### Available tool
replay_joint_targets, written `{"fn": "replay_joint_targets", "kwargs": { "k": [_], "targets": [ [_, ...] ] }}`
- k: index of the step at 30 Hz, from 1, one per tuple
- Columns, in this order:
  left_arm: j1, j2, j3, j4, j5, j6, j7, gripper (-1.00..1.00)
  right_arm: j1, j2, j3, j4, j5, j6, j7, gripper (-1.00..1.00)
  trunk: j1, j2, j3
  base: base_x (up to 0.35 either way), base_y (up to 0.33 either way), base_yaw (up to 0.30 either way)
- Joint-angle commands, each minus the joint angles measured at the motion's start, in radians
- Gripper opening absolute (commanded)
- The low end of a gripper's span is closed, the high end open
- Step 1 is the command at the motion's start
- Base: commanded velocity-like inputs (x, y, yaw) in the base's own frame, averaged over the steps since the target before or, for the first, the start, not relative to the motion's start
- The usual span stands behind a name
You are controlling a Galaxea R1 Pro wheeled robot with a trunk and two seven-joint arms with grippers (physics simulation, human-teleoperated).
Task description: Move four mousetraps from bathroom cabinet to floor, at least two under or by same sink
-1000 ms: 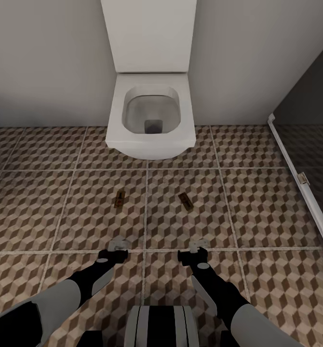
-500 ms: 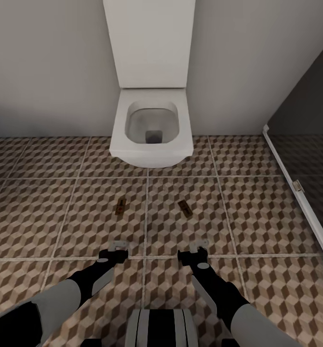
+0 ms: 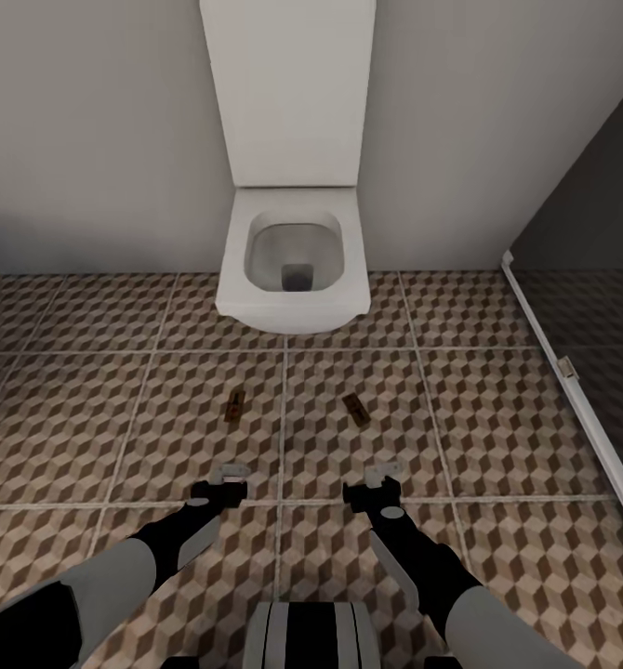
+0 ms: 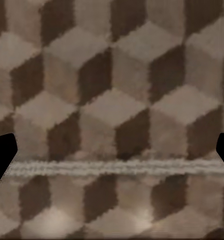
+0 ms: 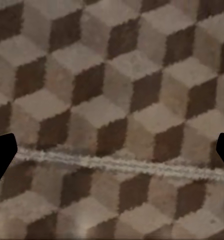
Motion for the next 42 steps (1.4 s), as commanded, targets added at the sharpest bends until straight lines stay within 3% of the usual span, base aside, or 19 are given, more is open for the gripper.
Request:
{"fn": "replay_joint_targets", "kwargs": {
  "k": [1,42],
  "targets": [
    [-0.001,0.001,-0.009,-0.003,0.009,-0.001,0.007,1.0,0.0,-0.001,0.005,-0.001,-0.007,0.004,-0.009,1.0,-0.004,0.007,0.004,0.0,0.0,0.0],
    [-0.001,0.001,-0.008,-0.004,0.01,-0.001,0.001,1.0,-0.001,0.0,0.004,-0.001,-0.008,0.004,-0.008,1.0,-0.161,0.294,0.184,0.0,0.0,0.0]
  ]
}}
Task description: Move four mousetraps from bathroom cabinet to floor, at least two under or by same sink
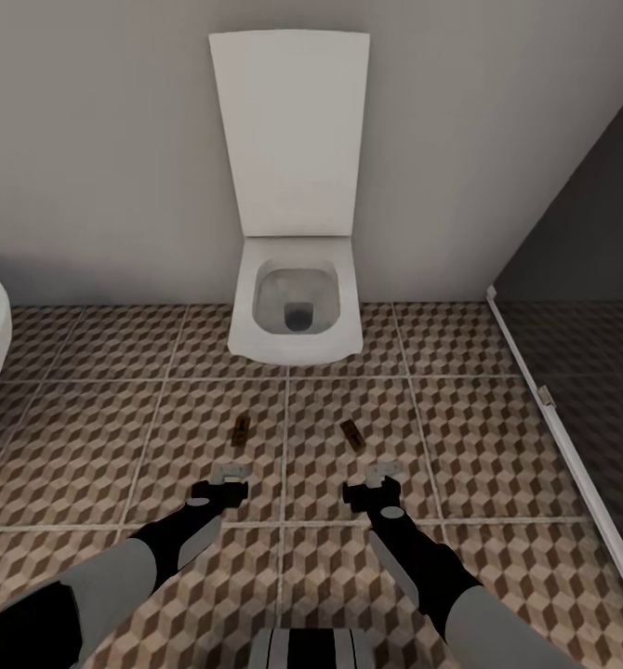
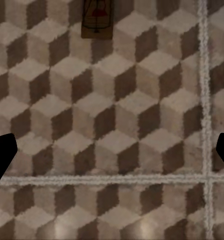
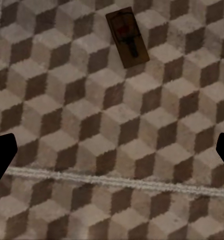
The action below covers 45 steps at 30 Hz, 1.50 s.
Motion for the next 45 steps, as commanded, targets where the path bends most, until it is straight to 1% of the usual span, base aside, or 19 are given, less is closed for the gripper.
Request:
{"fn": "replay_joint_targets", "kwargs": {
  "k": [1,30,45],
  "targets": [
    [-0.001,0.001,-0.009,-0.003,0.009,-0.001,0.007,1.0,-0.001,-0.001,0.005,-0.002,-0.007,0.004,-0.009,1.0,-0.004,0.007,0.004,0.0,0.0,0.0],
    [-0.001,0.0,-0.008,-0.003,0.01,0.001,0.007,1.0,-0.001,-0.001,0.005,-0.002,-0.007,0.003,-0.009,1.0,-0.115,0.21,0.118,0.0,0.0,0.0],
    [-0.001,-0.012,-0.008,-0.002,0.01,0.0,0.008,1.0,-0.001,-0.001,0.006,-0.002,-0.007,0.003,-0.009,1.0,-0.173,0.315,0.173,0.0,0.0,0.0]
  ]
}}
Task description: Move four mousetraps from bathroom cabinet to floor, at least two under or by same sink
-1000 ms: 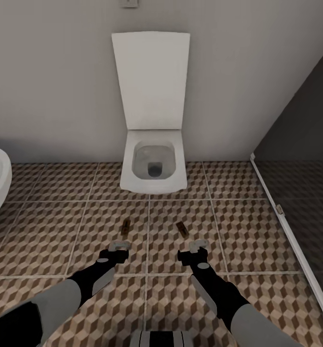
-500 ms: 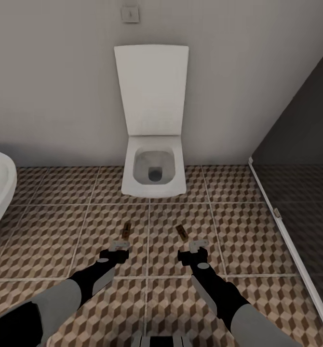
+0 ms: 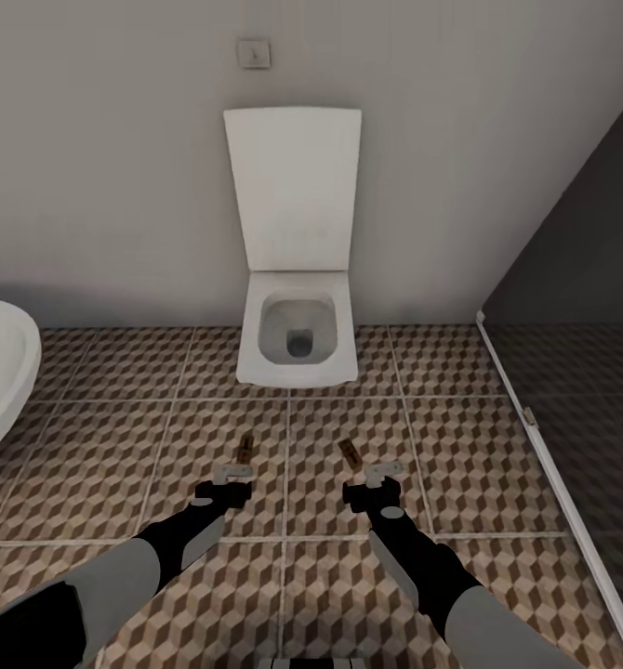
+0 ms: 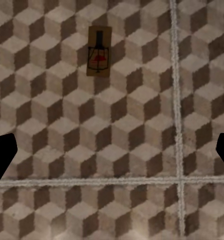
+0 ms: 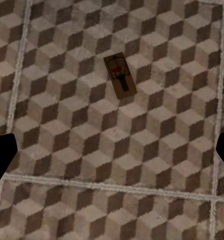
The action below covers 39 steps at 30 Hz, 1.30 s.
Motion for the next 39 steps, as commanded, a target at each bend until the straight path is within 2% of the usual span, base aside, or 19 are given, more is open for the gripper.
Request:
{"fn": "replay_joint_targets", "kwargs": {
  "k": [1,39],
  "targets": [
    [-0.001,0.001,-0.008,-0.003,0.009,-0.001,0.007,1.0,-0.001,-0.001,0.005,-0.002,-0.007,0.004,-0.009,1.0,-0.004,0.007,0.003,0.0,0.0,0.0],
    [-0.001,-0.001,-0.008,-0.003,0.01,-0.001,0.008,1.0,-0.001,-0.001,0.005,-0.002,-0.007,0.004,-0.009,1.0,-0.15,0.273,0.142,0.0,0.0,0.0]
  ]
}}
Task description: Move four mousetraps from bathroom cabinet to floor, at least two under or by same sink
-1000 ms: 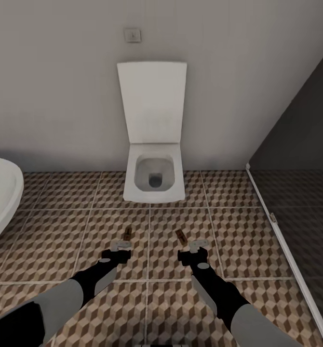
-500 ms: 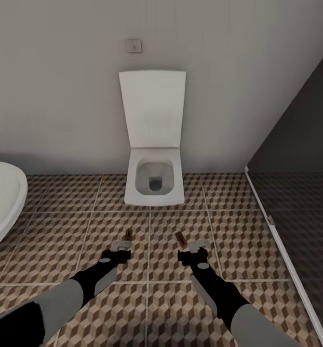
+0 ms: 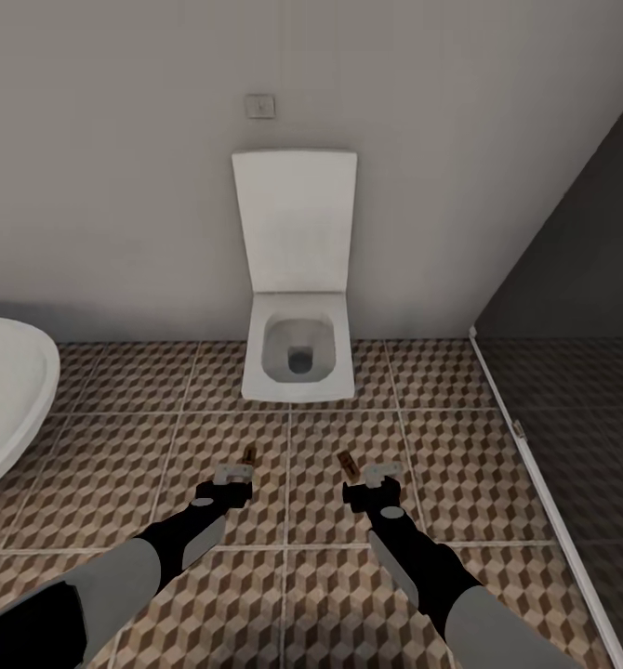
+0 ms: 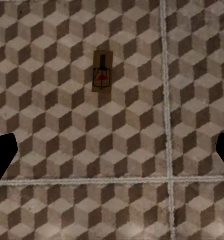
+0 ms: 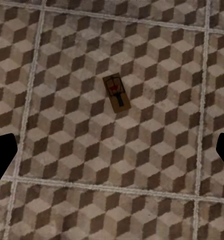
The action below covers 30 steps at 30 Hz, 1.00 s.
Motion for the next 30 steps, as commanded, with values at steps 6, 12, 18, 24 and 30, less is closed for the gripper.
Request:
{"fn": "replay_joint_targets", "kwargs": {
  "k": [6,12,18,24,30],
  "targets": [
    [-0.001,0.001,-0.009,-0.003,0.008,-0.001,0.007,1.0,-0.001,-0.001,0.006,-0.002,-0.008,0.004,-0.009,1.0,-0.023,0.042,0.021,0.0,0.0,0.0],
    [-0.001,0.001,-0.009,-0.003,0.009,-0.001,0.007,1.0,0.0,0.0,0.006,-0.002,-0.007,0.004,-0.009,1.0,-0.046,0.084,0.044,0.0,0.0,0.0],
    [-0.001,0.001,-0.009,-0.003,0.009,-0.001,0.007,1.0,-0.001,0.0,0.005,-0.002,-0.007,0.004,-0.009,1.0,-0.069,0.126,0.071,0.0,0.0,0.0],
    [-0.001,0.001,-0.009,-0.003,0.009,-0.001,0.007,1.0,0.0,0.001,0.005,-0.002,-0.007,0.003,-0.01,1.0,-0.092,0.168,0.099,0.0,0.0,0.0],
    [-0.001,0.0,-0.01,-0.003,0.009,-0.001,0.007,1.0,-0.001,0.001,0.005,-0.002,-0.007,0.003,-0.01,1.0,-0.115,0.21,0.128,0.0,0.0,0.0]
  ]
}}
